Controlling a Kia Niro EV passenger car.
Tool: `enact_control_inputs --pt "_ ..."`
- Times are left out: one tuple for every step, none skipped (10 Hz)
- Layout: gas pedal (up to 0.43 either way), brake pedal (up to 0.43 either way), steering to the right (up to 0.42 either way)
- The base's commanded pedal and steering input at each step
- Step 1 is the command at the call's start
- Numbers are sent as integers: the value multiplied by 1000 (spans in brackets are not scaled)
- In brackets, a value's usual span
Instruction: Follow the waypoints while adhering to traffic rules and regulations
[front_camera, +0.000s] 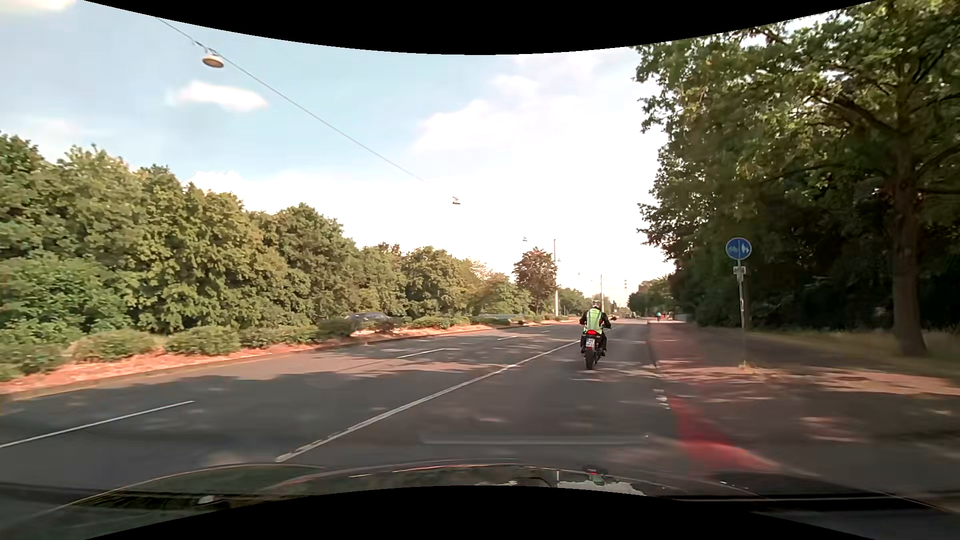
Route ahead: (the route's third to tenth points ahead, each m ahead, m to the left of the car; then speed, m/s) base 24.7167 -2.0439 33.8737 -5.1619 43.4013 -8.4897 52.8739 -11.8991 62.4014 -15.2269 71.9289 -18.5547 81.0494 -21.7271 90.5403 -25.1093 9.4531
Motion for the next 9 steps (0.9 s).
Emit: enact_control_inputs --pt "299 0 126" --pt "299 0 120" --pt "299 0 116" --pt "268 0 111" --pt "240 0 106" --pt "240 0 99" --pt "240 0 90" --pt "260 0 81" --pt "260 0 75"
